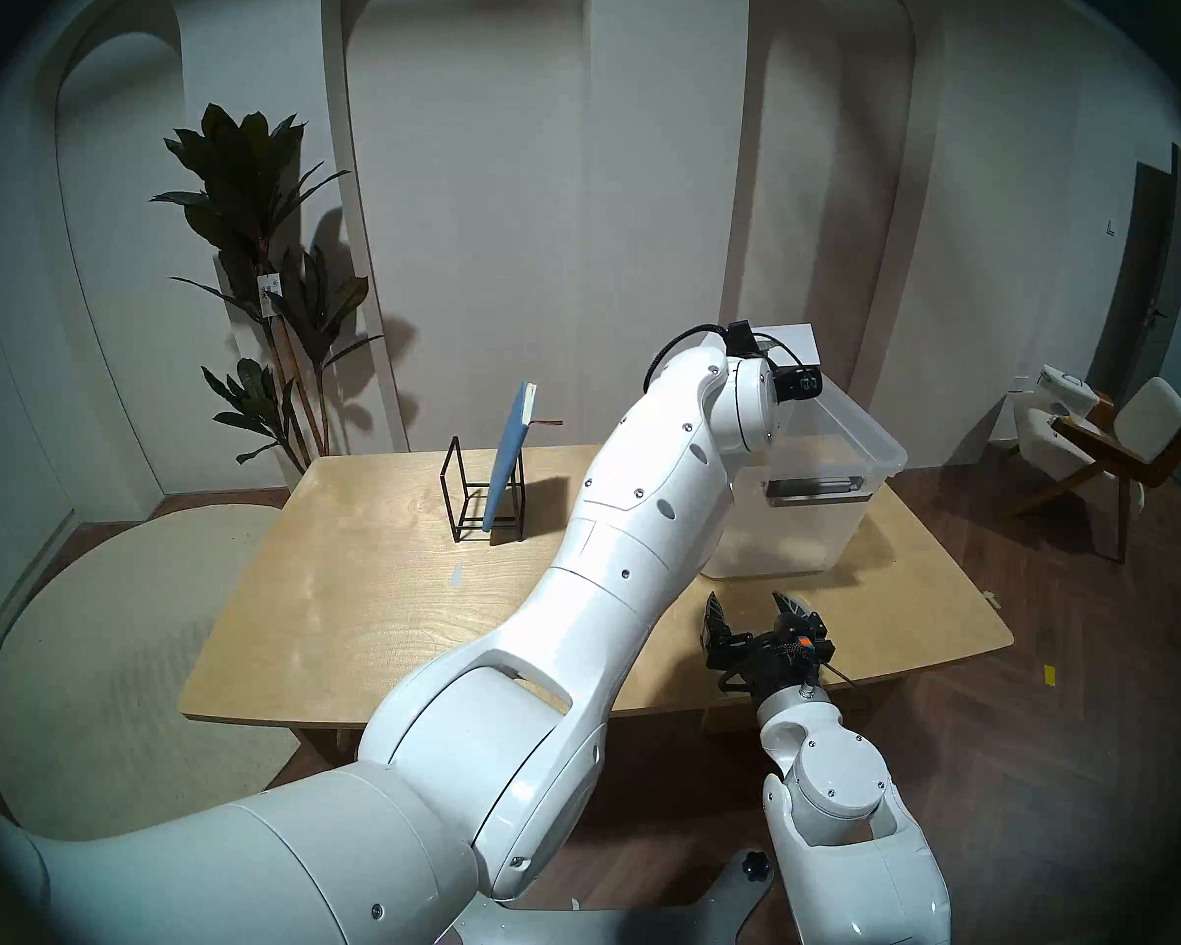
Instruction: Pack the books into the storage box
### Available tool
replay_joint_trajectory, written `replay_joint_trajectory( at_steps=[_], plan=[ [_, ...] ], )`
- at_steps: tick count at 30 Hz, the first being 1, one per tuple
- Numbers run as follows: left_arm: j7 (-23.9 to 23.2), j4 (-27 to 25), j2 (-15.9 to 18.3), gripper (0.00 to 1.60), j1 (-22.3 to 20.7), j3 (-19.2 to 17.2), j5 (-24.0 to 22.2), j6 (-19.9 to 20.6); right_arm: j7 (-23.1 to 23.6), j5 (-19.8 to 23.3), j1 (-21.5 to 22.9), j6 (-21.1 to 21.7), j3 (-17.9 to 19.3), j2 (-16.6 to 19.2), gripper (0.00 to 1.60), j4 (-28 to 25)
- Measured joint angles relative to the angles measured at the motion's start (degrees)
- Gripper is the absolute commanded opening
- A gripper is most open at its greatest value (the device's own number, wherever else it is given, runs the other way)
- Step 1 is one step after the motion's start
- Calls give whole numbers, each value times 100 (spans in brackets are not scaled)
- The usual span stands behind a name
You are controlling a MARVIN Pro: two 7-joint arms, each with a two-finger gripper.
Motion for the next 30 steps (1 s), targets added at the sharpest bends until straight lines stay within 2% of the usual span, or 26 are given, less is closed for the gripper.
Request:
replay_joint_trajectory(
  at_steps=[7,8,9,10,11,14,20,26,30],
  plan=[
    [-132,325,-52,0,-217,74,68,-131,0,0,-2,0,0,0,160,-5],
    [-127,361,-60,8,-247,95,80,-157,0,0,-2,0,0,0,160,-5],
    [-120,383,-63,8,-266,111,88,-177,0,0,-2,0,0,0,160,-6],
    [-113,406,-66,58,-285,126,96,-197,0,0,-2,0,0,0,160,-6],
    [-100,448,-67,160,-321,160,114,-252,-1,0,-3,0,0,0,160,-8],
    [-136,414,-52,160,-346,216,134,-354,-2,0,-4,0,0,0,160,-11],
    [-653,-21,116,160,-365,331,207,-498,-2,-1,-5,0,0,0,160,-13],
    [-1035,-460,377,160,-388,288,316,-538,-2,-1,-3,0,0,0,160,-11],
    [-1067,-703,525,160,-433,165,394,-520,-2,-1,-2,0,0,0,160,-5]
  ],
)
